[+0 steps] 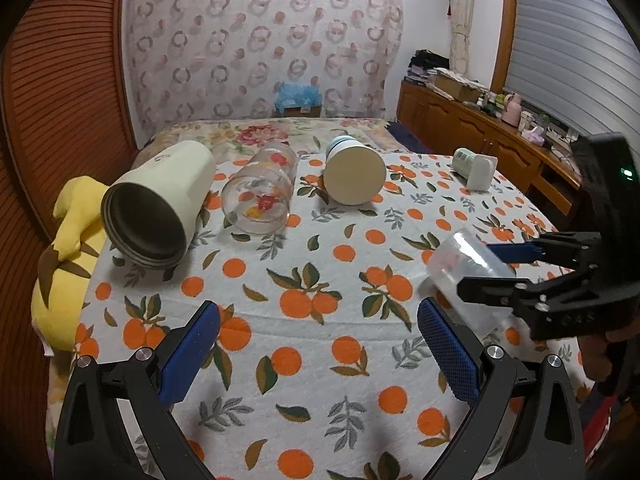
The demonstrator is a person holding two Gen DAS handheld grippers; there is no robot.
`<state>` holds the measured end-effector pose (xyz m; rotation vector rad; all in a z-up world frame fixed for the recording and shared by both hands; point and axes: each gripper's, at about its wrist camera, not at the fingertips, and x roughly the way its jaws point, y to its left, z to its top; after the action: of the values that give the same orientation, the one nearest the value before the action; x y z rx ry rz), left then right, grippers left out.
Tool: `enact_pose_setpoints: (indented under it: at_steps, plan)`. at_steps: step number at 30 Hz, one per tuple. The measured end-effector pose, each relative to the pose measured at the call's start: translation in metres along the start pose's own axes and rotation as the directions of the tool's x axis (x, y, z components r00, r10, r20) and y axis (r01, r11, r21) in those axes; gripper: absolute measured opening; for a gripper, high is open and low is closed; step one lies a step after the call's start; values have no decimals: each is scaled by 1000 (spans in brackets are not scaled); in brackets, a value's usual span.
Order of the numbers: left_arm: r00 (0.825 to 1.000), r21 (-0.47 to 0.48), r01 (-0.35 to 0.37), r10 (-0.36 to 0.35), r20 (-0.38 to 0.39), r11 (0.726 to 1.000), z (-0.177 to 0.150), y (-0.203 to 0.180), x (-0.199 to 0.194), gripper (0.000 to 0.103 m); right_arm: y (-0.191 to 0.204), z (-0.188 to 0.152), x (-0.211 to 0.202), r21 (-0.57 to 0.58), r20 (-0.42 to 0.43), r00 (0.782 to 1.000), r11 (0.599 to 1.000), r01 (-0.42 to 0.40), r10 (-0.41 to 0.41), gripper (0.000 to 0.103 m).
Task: Flip cup upside down
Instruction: 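Lift the clear cup with the right tool toward the left tool, then close the left tool on the clear cup while the right tool releases it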
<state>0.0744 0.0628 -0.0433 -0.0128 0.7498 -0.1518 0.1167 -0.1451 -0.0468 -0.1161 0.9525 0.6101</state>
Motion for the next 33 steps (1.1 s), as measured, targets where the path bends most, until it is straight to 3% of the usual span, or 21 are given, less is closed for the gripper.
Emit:
enact_pose_setpoints:
  at_steps: [6, 11, 16, 23, 33]
  plan:
    - [1000, 15, 18, -18, -21, 1000, 13, -18, 5, 95, -11, -14, -37, -6, 134, 991, 1000, 6, -5, 78]
    - [999, 30, 40, -39, -31, 999, 24, -41, 9, 95, -25, -40, -66, -18, 262, 962, 997, 81, -73, 79]
    - [995, 38, 65, -62, -76, 997, 34, -65, 22, 85, -40, -66, -77, 2, 329, 936, 991, 135, -128, 85]
    - [984, 28, 88, -82, -159, 996, 45, -88, 47, 81, -54, -87, -76, 41, 346, 928, 990, 133, -139, 87]
    - [937, -109, 105, -135, -322, 988, 49, -82, 85, 79, -58, -96, -75, 65, 363, 922, 990, 123, -139, 87]
